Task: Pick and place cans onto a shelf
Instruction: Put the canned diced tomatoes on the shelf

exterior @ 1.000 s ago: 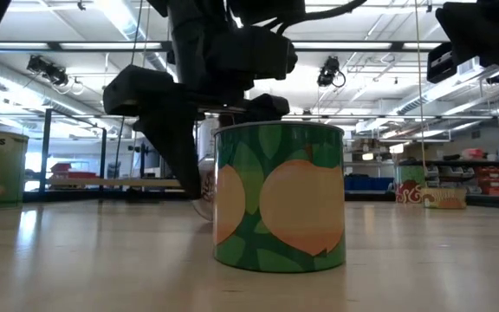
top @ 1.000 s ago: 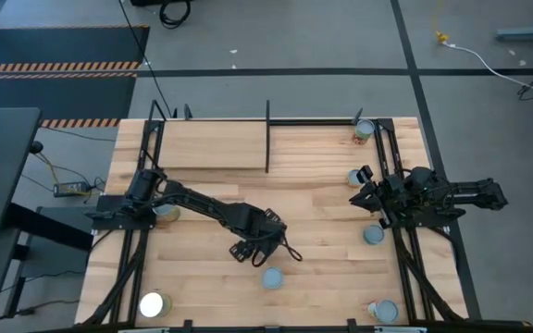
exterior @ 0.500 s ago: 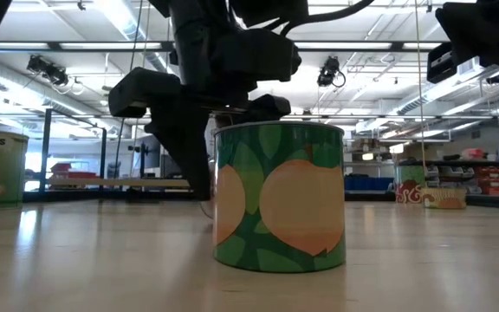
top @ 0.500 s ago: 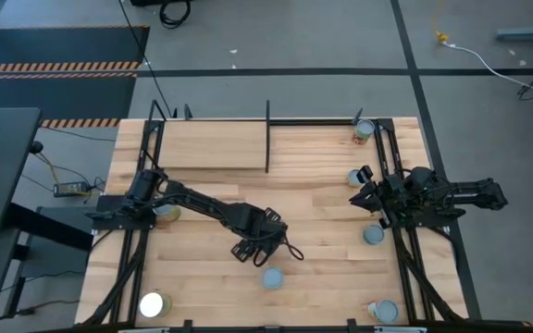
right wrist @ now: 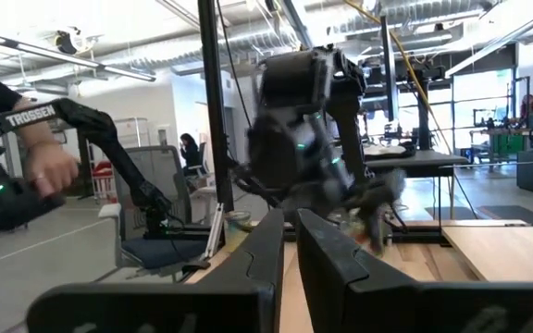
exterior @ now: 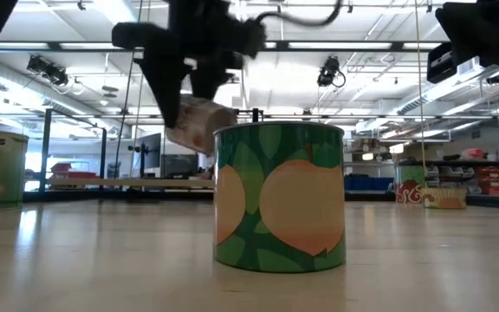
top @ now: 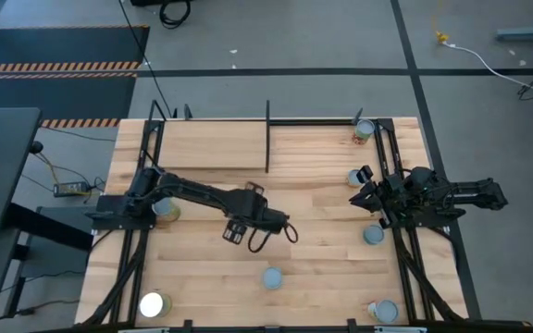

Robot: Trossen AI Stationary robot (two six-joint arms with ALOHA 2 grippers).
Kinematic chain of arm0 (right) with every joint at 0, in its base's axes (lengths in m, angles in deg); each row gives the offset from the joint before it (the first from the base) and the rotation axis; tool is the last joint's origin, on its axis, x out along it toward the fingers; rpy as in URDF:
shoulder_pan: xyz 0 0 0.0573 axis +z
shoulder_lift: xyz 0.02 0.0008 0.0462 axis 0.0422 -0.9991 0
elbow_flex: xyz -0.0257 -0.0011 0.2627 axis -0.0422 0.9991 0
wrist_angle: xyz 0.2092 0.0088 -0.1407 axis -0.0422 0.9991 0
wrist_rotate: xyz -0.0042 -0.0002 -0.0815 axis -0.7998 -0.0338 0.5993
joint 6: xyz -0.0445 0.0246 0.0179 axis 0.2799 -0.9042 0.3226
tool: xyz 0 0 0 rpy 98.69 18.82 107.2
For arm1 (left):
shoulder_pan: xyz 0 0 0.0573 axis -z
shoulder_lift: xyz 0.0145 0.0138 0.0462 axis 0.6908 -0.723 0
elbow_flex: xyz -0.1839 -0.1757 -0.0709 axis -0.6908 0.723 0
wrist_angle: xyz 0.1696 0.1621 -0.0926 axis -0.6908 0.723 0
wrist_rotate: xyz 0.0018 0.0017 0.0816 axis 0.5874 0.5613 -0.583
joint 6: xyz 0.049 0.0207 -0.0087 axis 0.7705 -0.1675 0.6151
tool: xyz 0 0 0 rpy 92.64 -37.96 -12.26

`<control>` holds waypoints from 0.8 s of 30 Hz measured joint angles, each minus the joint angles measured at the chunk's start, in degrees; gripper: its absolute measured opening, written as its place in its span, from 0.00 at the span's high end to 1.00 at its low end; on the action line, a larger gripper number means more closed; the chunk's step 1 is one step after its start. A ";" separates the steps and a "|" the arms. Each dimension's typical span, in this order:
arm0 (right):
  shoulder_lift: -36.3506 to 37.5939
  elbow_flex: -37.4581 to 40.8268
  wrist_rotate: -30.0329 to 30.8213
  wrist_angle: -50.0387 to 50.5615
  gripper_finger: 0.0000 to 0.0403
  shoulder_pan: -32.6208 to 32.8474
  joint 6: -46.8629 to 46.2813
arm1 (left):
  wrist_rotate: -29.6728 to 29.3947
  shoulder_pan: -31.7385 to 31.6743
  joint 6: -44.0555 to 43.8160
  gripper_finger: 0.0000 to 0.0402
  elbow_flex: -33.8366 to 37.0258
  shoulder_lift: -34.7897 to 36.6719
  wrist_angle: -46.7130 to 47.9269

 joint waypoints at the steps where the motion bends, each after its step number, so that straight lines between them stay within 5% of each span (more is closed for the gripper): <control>1: 0.00 0.00 0.00 0.02 0.90 0.02 0.00 | -1.11 -0.81 -1.94 0.30 -0.15 0.00 3.84; 9: 0.00 0.00 0.00 -0.04 0.90 0.01 0.00 | 0.50 -7.73 -13.15 0.30 4.07 2.13 4.82; 24: 0.00 0.02 0.06 -0.90 0.90 0.01 0.22 | 2.05 -27.56 -8.63 0.30 14.77 15.91 5.15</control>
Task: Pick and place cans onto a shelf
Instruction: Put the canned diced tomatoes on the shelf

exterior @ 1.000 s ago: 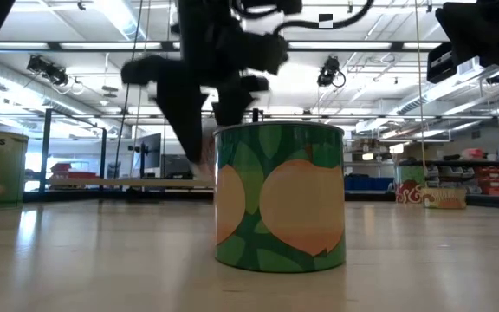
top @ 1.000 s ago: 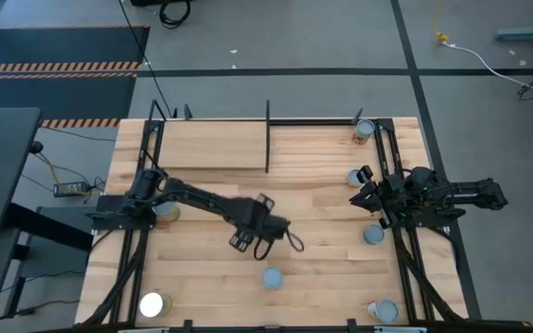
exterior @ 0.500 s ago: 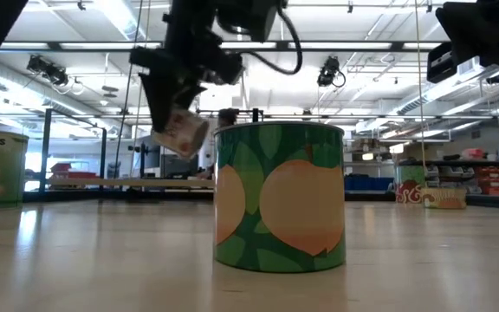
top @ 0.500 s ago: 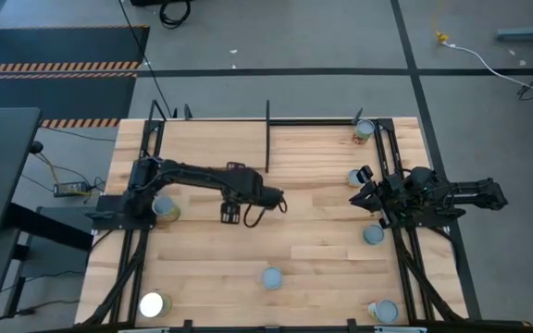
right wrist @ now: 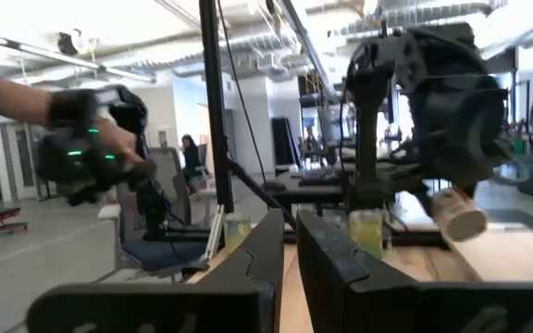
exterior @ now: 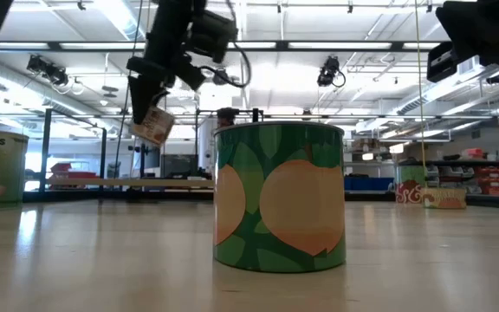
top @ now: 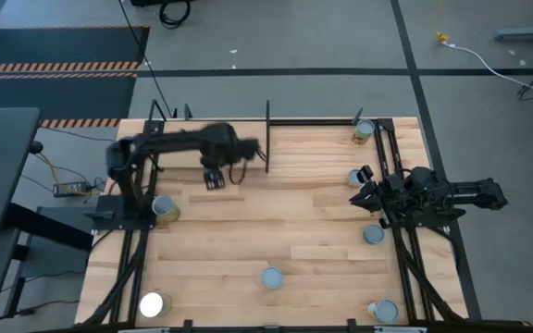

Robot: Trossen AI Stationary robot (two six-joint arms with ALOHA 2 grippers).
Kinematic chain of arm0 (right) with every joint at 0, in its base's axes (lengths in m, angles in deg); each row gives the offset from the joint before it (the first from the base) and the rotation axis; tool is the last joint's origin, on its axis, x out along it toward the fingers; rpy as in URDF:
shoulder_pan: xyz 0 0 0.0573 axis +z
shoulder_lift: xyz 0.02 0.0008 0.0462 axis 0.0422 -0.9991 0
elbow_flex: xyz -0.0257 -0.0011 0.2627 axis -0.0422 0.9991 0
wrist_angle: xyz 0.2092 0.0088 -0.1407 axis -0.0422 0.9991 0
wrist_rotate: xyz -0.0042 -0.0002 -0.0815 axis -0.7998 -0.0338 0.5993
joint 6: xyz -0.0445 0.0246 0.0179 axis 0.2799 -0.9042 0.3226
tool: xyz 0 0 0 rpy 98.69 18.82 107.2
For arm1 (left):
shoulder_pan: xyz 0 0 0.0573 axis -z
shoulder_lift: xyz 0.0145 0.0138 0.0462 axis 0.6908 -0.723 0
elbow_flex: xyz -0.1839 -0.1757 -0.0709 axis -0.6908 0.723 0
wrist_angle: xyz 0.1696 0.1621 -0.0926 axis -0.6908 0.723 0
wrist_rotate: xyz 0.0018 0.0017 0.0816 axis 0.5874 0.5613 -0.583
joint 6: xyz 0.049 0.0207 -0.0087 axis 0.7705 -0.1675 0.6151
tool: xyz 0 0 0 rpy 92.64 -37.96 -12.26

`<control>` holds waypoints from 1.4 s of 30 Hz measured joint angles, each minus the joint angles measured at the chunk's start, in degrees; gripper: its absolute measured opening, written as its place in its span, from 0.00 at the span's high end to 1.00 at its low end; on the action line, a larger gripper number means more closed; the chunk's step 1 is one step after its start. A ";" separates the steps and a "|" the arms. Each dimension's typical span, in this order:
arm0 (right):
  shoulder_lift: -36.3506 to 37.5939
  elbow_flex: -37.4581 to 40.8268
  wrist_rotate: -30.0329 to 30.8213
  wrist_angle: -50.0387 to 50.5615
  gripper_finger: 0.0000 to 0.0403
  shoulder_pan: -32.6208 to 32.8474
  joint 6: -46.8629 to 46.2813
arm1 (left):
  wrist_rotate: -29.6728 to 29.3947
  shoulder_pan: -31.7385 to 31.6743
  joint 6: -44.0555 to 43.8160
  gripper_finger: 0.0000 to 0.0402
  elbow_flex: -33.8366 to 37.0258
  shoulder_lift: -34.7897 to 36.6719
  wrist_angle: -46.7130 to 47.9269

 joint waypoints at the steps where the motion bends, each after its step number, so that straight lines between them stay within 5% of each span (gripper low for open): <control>1: 0.00 0.00 0.04 -1.27 0.90 0.01 -0.02 | 0.56 -2.05 0.13 0.30 0.48 1.55 0.14; 6: 0.02 0.00 0.76 -14.57 0.90 0.01 -5.44 | 8.50 -13.48 -1.16 0.30 0.75 7.84 -1.10; 16: 0.07 -0.03 3.85 -48.59 0.90 -0.01 -12.68 | 37.31 -32.85 -2.11 0.30 0.73 12.97 -10.84; 22: -2.26 -2.66 24.86 -27.03 0.93 -0.01 -11.36 | 43.05 -42.78 -10.09 0.30 0.73 11.95 -8.36; 25: -7.49 -5.18 28.11 -21.83 0.95 -0.01 -10.77 | 43.98 -45.47 -17.75 0.29 0.73 12.00 -6.56; 32: -23.21 -11.27 28.16 -23.94 0.99 -0.01 -4.33 | 40.75 -40.82 -20.82 0.29 0.73 12.00 0.32; 38: -35.61 -18.38 26.15 -20.77 0.98 0.37 -3.08 | 39.55 -26.95 -29.62 0.29 0.73 12.44 0.07; 42: -40.69 -25.90 19.50 -7.25 0.99 1.27 -4.01 | 40.86 -14.22 -39.47 0.29 0.73 11.90 -0.26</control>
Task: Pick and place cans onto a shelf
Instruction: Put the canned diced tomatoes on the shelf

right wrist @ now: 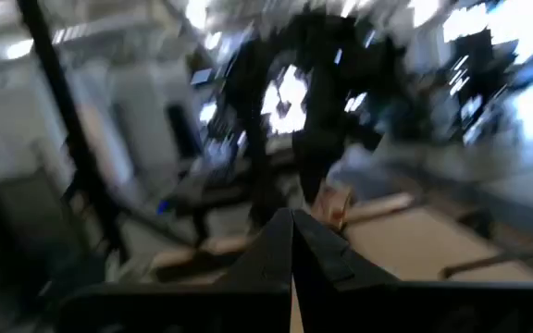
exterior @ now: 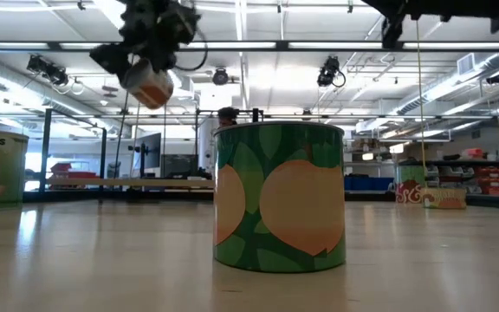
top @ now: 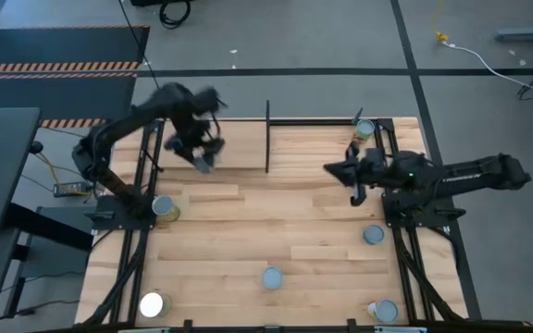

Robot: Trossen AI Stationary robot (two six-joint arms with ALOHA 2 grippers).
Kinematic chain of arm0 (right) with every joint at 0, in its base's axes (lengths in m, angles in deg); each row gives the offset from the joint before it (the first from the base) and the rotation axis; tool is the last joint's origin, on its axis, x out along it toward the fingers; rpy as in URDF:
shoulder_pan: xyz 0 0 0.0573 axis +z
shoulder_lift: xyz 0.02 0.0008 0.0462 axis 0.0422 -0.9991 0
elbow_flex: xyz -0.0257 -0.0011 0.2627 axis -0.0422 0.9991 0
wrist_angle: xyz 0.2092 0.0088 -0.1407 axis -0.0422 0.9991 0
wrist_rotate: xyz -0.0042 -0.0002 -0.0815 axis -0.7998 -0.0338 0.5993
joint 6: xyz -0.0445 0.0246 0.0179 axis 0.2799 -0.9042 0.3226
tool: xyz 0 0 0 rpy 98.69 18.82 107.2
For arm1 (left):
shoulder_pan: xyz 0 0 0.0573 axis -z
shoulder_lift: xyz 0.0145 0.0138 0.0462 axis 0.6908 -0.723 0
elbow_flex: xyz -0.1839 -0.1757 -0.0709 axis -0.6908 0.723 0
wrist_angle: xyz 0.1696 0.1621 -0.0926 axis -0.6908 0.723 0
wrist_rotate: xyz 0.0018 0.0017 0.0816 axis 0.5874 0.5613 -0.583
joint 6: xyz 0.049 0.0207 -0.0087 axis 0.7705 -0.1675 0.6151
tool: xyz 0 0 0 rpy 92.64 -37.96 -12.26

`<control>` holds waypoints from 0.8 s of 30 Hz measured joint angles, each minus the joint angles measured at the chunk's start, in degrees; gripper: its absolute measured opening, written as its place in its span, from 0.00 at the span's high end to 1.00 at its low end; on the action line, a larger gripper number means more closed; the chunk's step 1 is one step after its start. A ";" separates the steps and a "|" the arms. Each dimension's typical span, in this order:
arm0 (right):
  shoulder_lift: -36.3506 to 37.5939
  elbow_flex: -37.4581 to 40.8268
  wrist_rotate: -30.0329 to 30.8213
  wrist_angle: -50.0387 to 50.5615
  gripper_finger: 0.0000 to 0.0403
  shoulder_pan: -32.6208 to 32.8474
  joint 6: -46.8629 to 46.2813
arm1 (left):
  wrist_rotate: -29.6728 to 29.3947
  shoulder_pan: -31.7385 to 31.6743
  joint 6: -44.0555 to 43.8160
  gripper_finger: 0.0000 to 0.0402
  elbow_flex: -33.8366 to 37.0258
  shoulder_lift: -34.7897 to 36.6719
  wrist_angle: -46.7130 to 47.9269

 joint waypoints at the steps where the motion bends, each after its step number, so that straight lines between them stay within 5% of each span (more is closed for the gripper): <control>1: -1.01 -2.06 -1.86 4.33 0.99 0.42 -0.31 | 0.70 3.40 -2.97 0.29 0.00 -0.06 -0.36; 5: -4.56 -8.47 -6.68 18.50 0.99 2.97 -0.13 | 2.21 15.91 -14.75 0.29 -0.04 -2.15 -2.06; 11: -6.38 -10.18 -7.56 23.60 0.99 7.70 1.04 | 9.95 29.78 -23.54 0.29 -0.04 -9.00 -3.72; 24: -7.48 -10.23 -2.69 23.94 0.99 14.16 -0.30 | 29.68 43.06 -20.89 0.29 0.00 -31.56 -16.33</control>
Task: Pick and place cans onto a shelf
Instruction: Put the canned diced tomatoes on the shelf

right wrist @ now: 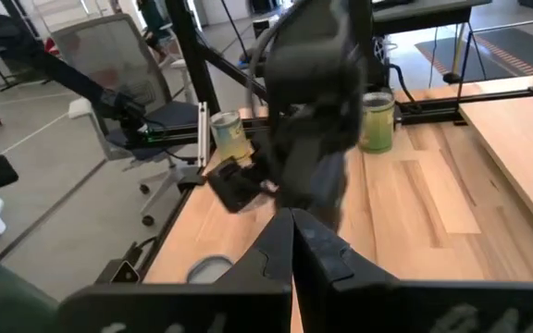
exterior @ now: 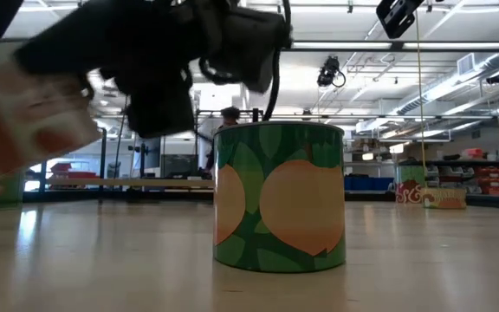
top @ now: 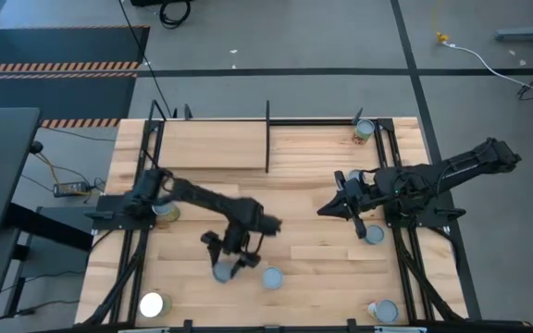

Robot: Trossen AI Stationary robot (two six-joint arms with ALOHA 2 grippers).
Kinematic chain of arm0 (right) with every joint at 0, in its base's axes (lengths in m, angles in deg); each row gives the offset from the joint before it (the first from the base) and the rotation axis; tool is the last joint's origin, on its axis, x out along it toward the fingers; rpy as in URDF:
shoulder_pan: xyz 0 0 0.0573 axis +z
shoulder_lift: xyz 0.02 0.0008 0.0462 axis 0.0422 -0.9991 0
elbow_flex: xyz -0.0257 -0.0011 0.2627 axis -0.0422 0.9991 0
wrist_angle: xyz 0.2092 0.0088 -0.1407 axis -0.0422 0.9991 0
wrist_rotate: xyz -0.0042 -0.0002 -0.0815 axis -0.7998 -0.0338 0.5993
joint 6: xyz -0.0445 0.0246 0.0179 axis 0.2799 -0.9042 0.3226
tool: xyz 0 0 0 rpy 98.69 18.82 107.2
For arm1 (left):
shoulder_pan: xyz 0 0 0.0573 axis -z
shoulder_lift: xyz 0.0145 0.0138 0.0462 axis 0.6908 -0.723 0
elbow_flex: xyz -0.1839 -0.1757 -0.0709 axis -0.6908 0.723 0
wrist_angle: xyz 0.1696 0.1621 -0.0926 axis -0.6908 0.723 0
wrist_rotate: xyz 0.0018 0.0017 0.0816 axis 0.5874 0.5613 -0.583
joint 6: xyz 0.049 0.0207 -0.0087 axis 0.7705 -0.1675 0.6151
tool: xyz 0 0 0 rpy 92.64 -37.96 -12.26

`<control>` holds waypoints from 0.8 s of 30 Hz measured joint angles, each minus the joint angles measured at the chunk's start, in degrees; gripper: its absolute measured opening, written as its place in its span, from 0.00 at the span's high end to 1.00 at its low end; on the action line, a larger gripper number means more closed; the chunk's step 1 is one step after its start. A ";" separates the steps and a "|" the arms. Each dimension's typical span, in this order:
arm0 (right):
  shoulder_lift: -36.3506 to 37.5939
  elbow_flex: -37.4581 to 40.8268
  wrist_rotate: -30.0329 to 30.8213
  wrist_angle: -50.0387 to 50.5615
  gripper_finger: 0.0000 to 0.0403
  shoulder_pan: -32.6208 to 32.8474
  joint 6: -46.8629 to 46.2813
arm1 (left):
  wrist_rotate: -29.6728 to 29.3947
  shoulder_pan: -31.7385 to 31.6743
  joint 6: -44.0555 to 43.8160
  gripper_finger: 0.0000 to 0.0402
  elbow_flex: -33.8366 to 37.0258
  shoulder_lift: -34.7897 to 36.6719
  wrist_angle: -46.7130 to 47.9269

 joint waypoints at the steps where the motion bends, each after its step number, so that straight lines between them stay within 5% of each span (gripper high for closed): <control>1: -0.16 0.00 0.04 0.13 0.99 -0.02 0.05 | 0.86 0.77 0.46 0.29 0.00 -1.11 0.06; 14: -0.97 0.00 0.17 0.07 0.93 -0.02 2.43 | 0.03 4.53 1.88 0.22 -0.02 -5.71 -1.57; 24: -0.97 0.00 1.27 -0.66 0.77 -0.02 2.80 | -3.19 4.10 3.96 0.13 -0.11 -5.46 -1.49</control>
